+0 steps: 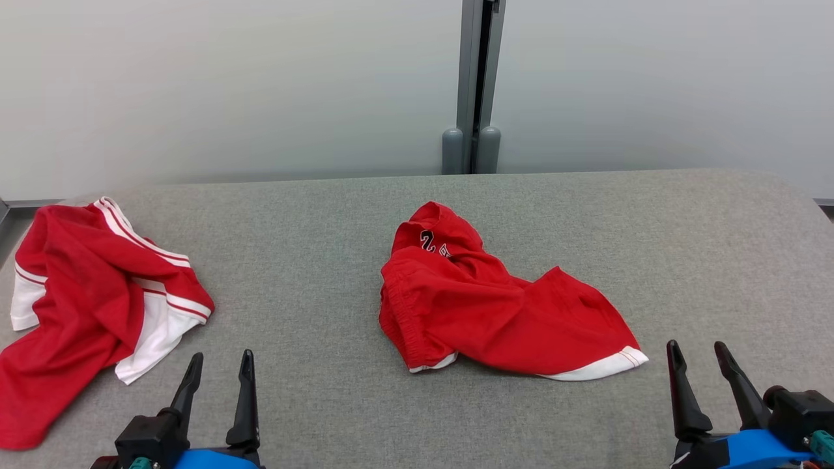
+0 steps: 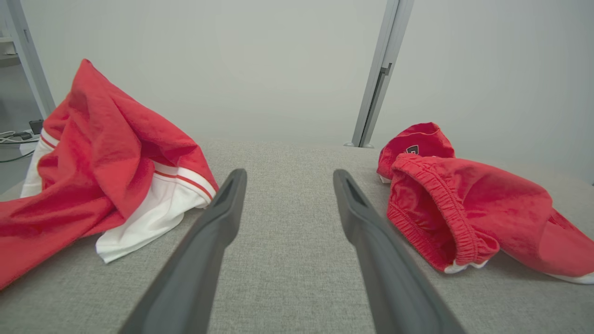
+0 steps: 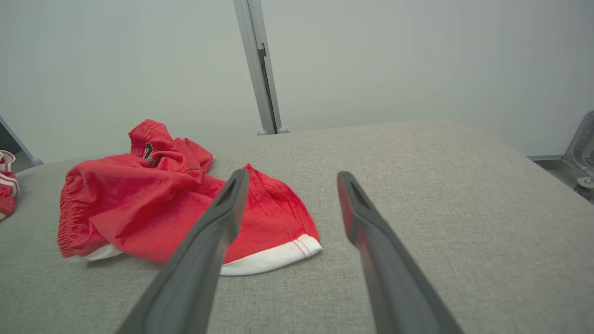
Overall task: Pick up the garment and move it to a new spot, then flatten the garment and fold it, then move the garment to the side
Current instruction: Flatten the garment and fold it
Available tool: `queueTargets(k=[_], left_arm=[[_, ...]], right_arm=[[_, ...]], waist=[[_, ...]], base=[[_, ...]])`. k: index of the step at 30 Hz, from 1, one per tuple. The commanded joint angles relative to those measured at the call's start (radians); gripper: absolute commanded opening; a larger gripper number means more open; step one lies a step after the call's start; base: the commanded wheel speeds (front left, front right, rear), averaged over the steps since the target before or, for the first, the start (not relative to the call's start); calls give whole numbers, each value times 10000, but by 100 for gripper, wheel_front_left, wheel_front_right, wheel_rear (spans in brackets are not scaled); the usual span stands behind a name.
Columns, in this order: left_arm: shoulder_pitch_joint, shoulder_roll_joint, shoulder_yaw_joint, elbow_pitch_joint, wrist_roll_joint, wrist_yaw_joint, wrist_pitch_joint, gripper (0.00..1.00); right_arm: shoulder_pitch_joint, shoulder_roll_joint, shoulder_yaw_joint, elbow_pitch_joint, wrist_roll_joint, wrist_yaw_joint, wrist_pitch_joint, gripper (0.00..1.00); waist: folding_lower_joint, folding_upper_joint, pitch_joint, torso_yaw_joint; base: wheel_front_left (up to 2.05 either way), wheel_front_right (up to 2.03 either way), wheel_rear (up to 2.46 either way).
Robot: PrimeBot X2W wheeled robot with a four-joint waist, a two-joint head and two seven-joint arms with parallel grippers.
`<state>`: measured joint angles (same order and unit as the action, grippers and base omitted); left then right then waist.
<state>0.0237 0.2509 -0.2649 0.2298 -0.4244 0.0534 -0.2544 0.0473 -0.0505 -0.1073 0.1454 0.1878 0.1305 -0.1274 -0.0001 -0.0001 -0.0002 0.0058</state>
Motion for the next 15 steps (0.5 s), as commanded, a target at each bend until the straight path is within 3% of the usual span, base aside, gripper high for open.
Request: queueTargets(k=[1, 15], left_arm=[[134, 24, 67, 32, -22, 18, -48, 100], [19, 6, -81, 46, 71, -101, -33, 100]], right_arm=[[162, -2, -15, -34, 75, 5, 45, 100], [130, -3, -170, -61, 180, 5, 188, 100]], waist=[[1, 1, -25, -24], [1, 1, 82, 180]], base=[[0, 0, 0], [0, 0, 0]])
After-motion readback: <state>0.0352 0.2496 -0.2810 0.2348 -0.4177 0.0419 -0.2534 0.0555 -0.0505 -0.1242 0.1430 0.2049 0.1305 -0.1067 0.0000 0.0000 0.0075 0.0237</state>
